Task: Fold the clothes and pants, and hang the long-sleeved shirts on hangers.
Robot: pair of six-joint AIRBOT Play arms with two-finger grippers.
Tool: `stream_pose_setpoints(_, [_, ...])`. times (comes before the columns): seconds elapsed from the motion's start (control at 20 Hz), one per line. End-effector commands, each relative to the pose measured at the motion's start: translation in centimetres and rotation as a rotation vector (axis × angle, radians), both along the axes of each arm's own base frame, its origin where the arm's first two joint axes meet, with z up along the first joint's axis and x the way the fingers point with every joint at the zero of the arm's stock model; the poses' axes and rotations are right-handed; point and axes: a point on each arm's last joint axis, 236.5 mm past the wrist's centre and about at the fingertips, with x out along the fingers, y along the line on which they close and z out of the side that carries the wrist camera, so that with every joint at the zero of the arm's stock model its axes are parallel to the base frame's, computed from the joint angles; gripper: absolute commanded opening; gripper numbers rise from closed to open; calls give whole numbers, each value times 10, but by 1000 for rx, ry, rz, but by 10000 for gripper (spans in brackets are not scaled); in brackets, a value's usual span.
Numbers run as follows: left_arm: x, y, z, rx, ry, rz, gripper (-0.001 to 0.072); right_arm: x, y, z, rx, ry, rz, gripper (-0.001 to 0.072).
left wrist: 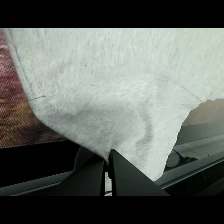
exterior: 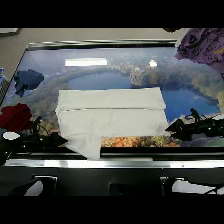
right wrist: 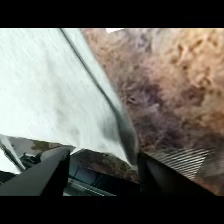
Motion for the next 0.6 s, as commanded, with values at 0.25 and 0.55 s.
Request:
stream_pose_setpoints(0.25, [1,-1,3,-13,27,25,17,13,7,0,31,-55,-44,31])
stream_pose_setpoints(0.55, [-11,2,43,8,76,5,17,4,12,40,19,-51,-61,30])
